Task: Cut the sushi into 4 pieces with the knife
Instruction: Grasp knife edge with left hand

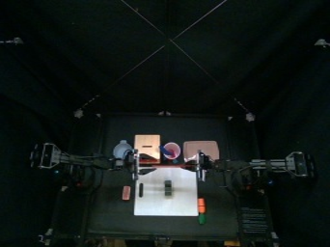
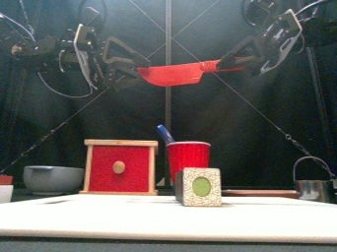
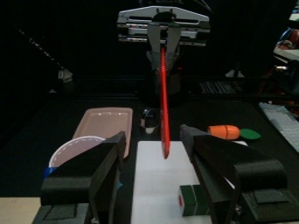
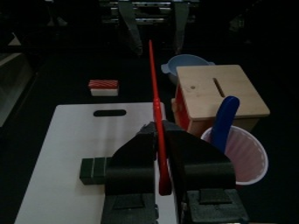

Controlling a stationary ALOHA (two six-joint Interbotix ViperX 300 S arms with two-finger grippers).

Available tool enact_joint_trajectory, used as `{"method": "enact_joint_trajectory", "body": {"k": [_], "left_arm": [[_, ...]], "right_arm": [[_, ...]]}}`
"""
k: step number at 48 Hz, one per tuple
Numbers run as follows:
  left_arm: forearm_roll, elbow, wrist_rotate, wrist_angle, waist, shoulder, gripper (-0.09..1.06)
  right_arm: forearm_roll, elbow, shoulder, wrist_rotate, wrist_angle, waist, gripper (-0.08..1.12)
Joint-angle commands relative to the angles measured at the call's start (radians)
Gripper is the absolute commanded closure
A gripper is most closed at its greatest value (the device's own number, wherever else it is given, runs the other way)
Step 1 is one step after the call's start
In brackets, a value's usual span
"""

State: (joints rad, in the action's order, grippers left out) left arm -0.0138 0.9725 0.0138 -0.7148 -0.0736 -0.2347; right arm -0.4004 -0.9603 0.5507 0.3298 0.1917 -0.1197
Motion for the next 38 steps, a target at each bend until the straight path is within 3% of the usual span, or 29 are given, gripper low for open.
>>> {"method": "enact_joint_trajectory", "body": {"k": [1,28,38], "left_arm": [[-0.002,-0.029,0.002,-0.012,0.0,0.008,0.1],[-0.002,-0.017,0.0,-0.011,-0.002,0.011,0.12],[-0.005,-0.021,0.002,-0.011,-0.002,0.023,0.28]], "right_arm": [[0.003,0.026,0.005,-0.002,0.011,-0.006,0.89],[0.002,0.029,0.003,-0.005,0.014,-0.006,0.89],[0.0,0.032,0.002,-0.006,0.018,-0.006,0.89]]}}
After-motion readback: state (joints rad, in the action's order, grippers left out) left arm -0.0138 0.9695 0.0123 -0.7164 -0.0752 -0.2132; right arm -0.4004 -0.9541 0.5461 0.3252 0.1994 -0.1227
